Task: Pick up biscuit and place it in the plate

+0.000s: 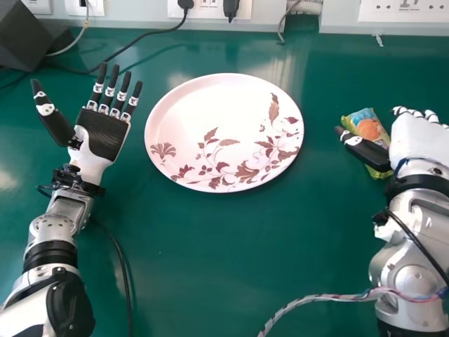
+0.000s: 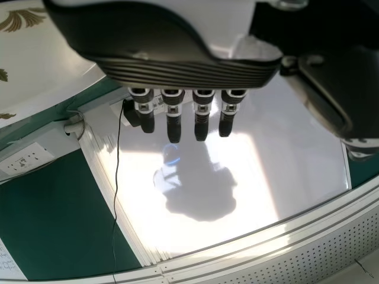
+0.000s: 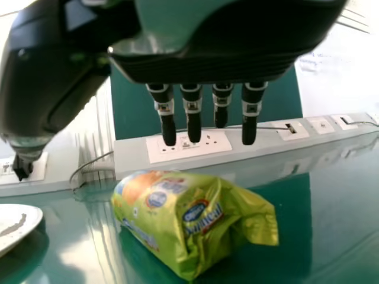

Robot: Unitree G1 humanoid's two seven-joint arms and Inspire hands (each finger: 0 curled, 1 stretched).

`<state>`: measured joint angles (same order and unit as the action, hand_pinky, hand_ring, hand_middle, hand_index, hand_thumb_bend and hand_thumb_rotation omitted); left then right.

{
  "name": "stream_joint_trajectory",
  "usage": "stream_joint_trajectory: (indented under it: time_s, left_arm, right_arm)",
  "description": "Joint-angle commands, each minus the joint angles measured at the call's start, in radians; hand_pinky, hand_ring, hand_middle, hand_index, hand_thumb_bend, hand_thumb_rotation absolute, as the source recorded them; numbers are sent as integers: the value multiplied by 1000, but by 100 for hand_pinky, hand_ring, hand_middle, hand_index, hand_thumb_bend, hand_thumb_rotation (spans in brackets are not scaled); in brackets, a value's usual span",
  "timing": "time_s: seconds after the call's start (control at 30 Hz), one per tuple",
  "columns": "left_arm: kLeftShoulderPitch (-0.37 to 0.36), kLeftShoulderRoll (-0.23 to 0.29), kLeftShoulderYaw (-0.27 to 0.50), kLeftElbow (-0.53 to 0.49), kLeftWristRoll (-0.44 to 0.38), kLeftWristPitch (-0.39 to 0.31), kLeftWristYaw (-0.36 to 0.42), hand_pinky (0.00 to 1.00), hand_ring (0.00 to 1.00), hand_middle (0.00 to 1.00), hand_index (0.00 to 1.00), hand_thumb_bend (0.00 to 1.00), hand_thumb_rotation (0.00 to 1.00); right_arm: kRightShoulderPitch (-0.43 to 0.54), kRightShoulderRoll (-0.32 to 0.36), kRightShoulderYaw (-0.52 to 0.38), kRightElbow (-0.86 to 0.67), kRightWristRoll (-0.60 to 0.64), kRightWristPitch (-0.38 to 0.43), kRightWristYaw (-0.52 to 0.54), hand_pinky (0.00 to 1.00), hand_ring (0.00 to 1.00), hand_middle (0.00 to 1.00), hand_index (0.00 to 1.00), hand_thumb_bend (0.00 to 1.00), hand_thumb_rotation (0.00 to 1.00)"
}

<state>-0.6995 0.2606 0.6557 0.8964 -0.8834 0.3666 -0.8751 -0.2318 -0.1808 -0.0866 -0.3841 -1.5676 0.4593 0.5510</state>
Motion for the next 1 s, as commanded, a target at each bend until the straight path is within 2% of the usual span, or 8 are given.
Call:
stream_joint_trajectory:
  time_s: [0.0,0.17,0.5,0.8,0.97]
  left_arm:
    - [20,-13,6,-1,-6,7,-14,100,97,100,100,100,73]
    - [21,-13,7,-5,-6,5,-27,100,97,100,100,100,73]
    - [14,-5,10,17,-7,17,-52,100,99,100,100,100,76]
    - [17,-4,17,7,-17,38,-61,100,97,100,100,100,77]
    - [22,-10,23,-17,-24,55,-34,100,95,99,100,100,77]
  right_arm:
    - [-9,-12,6,9,17,12,-15,86,88,95,92,100,81]
    - [-14,-38,16,29,33,29,-13,87,89,95,92,100,84]
    - [-35,-104,40,120,50,48,-6,87,87,94,90,100,81]
    - [-31,-160,64,208,118,51,-69,83,87,95,92,100,79]
    - [-28,-195,96,258,142,48,-99,81,86,93,90,100,82]
